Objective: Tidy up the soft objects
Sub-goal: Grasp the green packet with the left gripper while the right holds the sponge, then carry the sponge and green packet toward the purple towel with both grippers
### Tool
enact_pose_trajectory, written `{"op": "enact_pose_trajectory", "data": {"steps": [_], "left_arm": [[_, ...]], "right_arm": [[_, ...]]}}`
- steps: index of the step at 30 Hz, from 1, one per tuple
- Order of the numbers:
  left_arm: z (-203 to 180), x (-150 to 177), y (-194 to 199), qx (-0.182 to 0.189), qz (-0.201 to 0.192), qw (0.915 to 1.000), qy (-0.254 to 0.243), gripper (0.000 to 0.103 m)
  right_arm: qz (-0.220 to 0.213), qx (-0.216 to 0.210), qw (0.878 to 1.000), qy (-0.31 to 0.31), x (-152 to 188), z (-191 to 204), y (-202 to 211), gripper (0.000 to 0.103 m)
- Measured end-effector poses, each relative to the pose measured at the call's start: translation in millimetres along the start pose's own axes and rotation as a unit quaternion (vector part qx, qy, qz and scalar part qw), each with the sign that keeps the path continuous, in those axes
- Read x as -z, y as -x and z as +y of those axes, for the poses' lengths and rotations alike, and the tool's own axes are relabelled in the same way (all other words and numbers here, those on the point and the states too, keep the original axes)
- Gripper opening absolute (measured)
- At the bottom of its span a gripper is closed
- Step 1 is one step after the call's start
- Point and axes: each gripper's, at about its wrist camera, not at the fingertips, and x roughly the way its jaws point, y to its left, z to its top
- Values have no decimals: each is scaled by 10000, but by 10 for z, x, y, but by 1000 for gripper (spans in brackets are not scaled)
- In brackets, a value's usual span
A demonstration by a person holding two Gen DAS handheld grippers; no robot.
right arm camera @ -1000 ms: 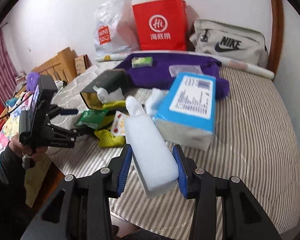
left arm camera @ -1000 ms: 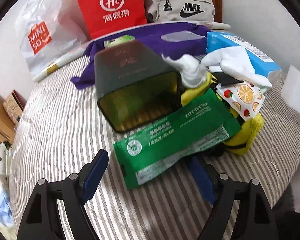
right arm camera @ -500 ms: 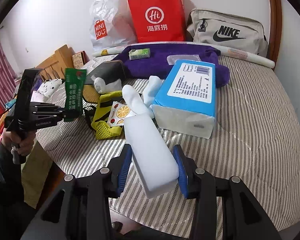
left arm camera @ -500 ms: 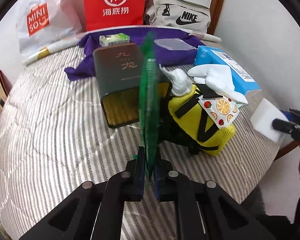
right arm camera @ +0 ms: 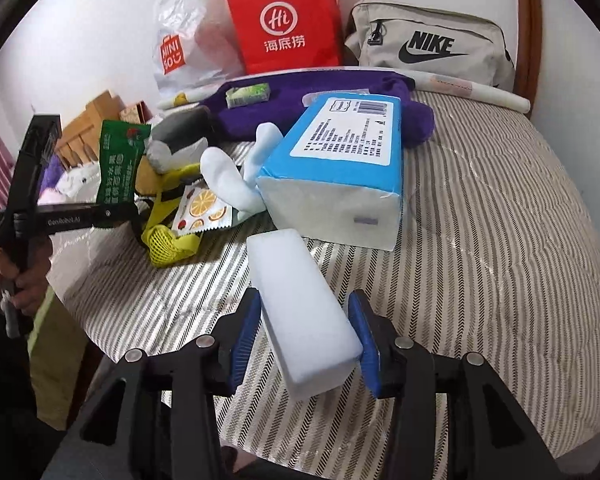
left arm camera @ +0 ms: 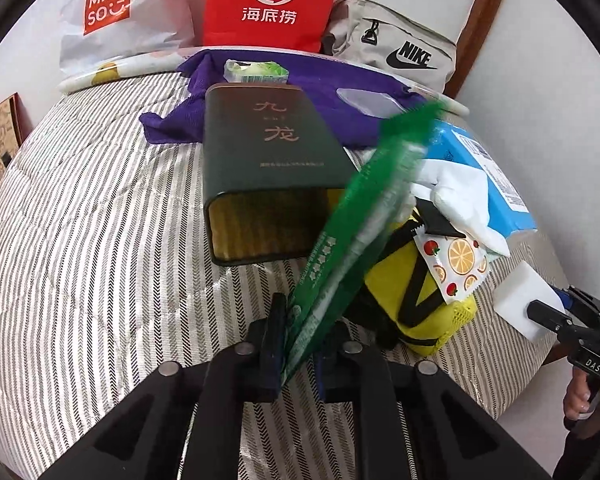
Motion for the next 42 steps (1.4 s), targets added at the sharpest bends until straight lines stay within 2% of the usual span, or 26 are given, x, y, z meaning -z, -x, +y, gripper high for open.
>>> {"op": "enact_pose_trajectory", "data": {"steps": [3, 6, 8, 9, 13, 23, 34, 42], "left_arm": [[-20, 22, 18, -60, -6, 10000, -52, 7], [13, 6, -15, 9, 45, 9999, 110, 7], [40, -8, -42, 54, 65, 9997, 210, 7], [50, -10, -47, 59, 56, 9996, 254, 7], [25, -8, 3, -19, -85, 9999, 130, 6], [3, -40, 292, -9, -284, 9994, 185, 6], [-44, -228, 533, -74, -432, 9988, 240, 6], [-61, -428, 553, -52, -430, 9986, 288, 6]], "right_arm": [[17, -142, 9999, -12, 18, 4, -29, 46], [6, -206, 9998, -34, 24, 11, -69, 46], [25, -269, 9996, 20, 32, 37, -93, 36], [-32, -314, 9995, 70, 37, 60, -75, 35], [-168, -155, 9994, 246, 36, 108, -12, 33], [-152, -65, 9999, -19, -73, -32, 85, 33], [-502, -259, 9982, 185, -340, 71, 412, 33], [-698, -189, 9970, 272, -691, 28, 474, 33]]}}
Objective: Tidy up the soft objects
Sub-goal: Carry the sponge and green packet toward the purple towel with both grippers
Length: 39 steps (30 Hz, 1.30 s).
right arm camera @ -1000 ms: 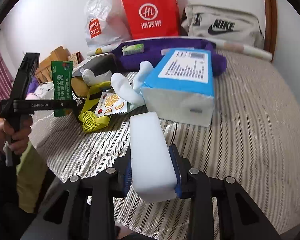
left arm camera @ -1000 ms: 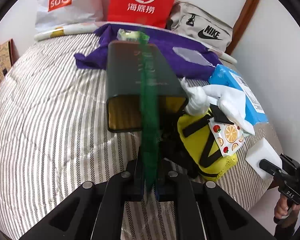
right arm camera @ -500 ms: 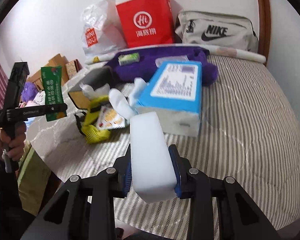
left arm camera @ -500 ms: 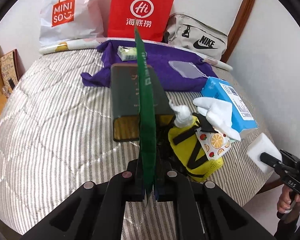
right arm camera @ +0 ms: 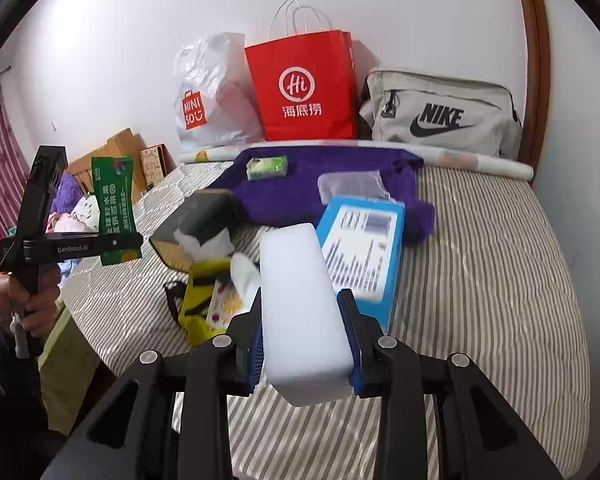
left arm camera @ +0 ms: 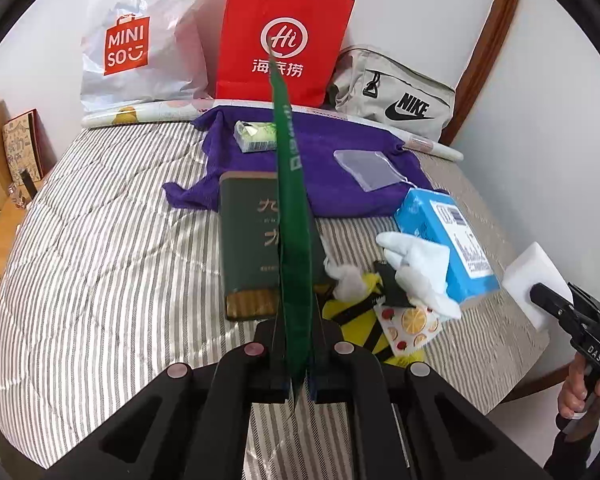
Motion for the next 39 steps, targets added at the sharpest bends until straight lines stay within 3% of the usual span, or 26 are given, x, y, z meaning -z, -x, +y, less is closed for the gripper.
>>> {"op": "enact_pose_trajectory", "data": {"steps": [12, 23, 28, 39], "left_arm": [[77, -510, -147, -230, 211, 9994, 139, 6], [213, -1095, -560, -391, 434, 9977, 335, 6], [271, -1317, -771, -349, 566, 9969, 415, 6], [414, -1558, -1450, -215, 1258, 9899, 620, 6]], "right_arm": [[-70, 114, 9999, 15, -646, -82, -346, 33], [-117, 265, 9992, -261, -1166, -337, -797, 34], [-14, 400, 9988, -299, -1294, -435, -1034, 34], [371, 521, 9973, -352, -1386, -584, -1612, 34]]}}
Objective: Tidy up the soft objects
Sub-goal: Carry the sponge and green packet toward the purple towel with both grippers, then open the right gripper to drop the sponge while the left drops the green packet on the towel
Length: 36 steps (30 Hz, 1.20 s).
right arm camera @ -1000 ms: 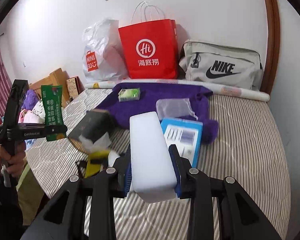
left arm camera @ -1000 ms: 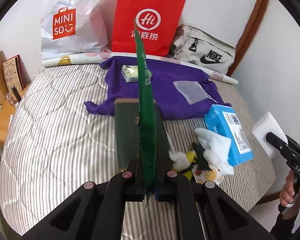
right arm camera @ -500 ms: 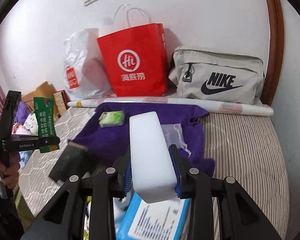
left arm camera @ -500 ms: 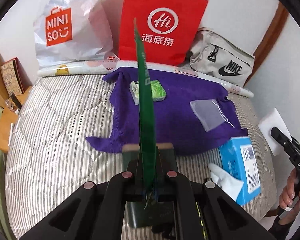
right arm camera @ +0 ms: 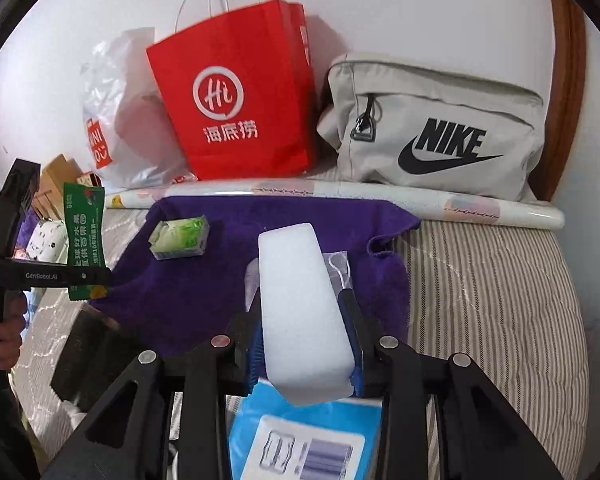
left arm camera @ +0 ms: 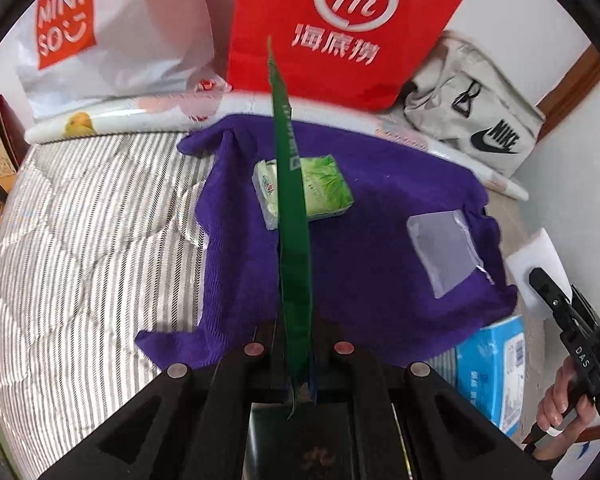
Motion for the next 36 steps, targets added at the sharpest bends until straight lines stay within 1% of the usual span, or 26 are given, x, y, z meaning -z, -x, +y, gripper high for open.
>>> {"op": "enact_pose_trajectory", "data": {"steps": [5, 8, 12, 16, 20, 25, 28, 30, 31, 32, 34, 36], "left_arm": [[42, -116, -245, -52, 287, 9995, 109, 6], [45, -154, -355, -84, 411, 9991, 108, 6], [41, -182, -462, -157, 519, 9985, 121, 6], [40, -197, -535, -134, 572, 9982, 157, 6], [33, -217, -559, -220, 579, 9980, 144, 6], [67, -242, -578, -229, 618, 9977, 167, 7], [90, -256, -579, -248, 649, 9974, 187, 12], [133, -266, -537, -208, 601, 9978, 181, 15], [137, -269, -523, -199, 586, 9980, 156, 21], [138, -268, -496, -191, 560, 9982, 125, 24], [111, -267, -449, -129, 509, 9986, 50, 30], [79, -261, -411, -127, 480, 9988, -24, 36]], "right_arm": [[232, 79, 9997, 88, -18, 1, -218, 34], [345, 128, 9993, 91, -23, -24, -336, 34], [437, 86, 9990, -6, -33, -78, -450, 34], [538, 71, 9985, -66, -32, -102, -548, 34], [679, 50, 9977, -63, -49, -95, -619, 34], [722, 50, 9974, 26, -88, -59, -662, 36], [798, -15, 9968, 0, -108, -57, -710, 38], [789, -139, 9968, -37, -128, -65, -721, 41], [781, -173, 9968, -59, -138, -72, -724, 47], [770, -184, 9968, -83, -146, -77, -726, 56], [734, -199, 9970, -117, -154, -86, -713, 63], [730, -244, 9970, -102, -155, -83, -689, 63]]}}
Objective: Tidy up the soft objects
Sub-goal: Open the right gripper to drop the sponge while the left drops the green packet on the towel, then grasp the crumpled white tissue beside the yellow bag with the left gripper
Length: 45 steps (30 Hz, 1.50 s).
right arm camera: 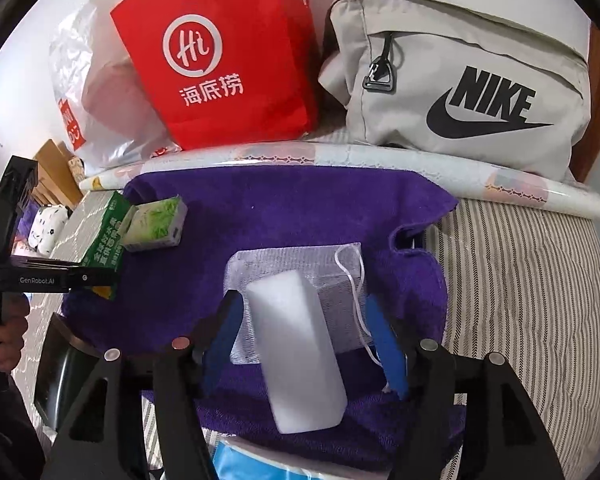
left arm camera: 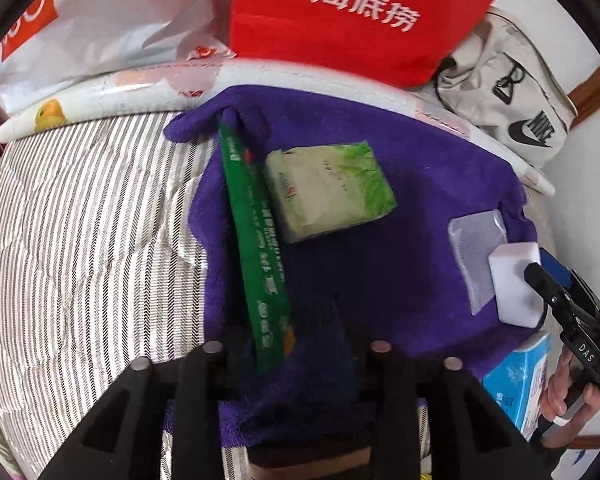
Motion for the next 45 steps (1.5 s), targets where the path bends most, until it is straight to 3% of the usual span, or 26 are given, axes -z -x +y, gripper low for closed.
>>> {"op": "enact_pose_trajectory", "data": {"steps": [3, 10, 18, 24, 26, 33, 36, 45], "left_arm": [[-45, 15, 79, -121, -90, 9999, -80, 47], [-44, 188, 353, -177, -340, 9992, -105, 47], [-69, 652, 863, -254, -1064, 9939, -125, 47], [-112, 1085, 1020, 281, -1015, 9944, -33, 47], [-157, 1273, 1058, 283, -964, 9948, -138, 47], [-349, 1840, 1098, 70, -1040, 9939, -355, 47], [-402, 2022, 980, 189, -1031, 9942, -246, 47], [-521, 2088, 656, 320, -969, 9947, -78, 40]], "right_arm": [[-42, 15, 10000, 8, 20, 11, 69, 63], [-177, -72, 9998, -37, 121, 37, 345, 63], [-123, -143, 9998, -55, 411, 129, 707, 63], [-176, -260, 9995, 24, 747, 270, 1058, 63], [-248, -232, 9994, 90, 858, 318, 1171, 63], [-366, -261, 9989, 103, 1266, 440, 1427, 63], [-338, -305, 9989, 59, 1437, 459, 1465, 63], [-154, -196, 9996, 115, 1737, 405, 1429, 63]]}}
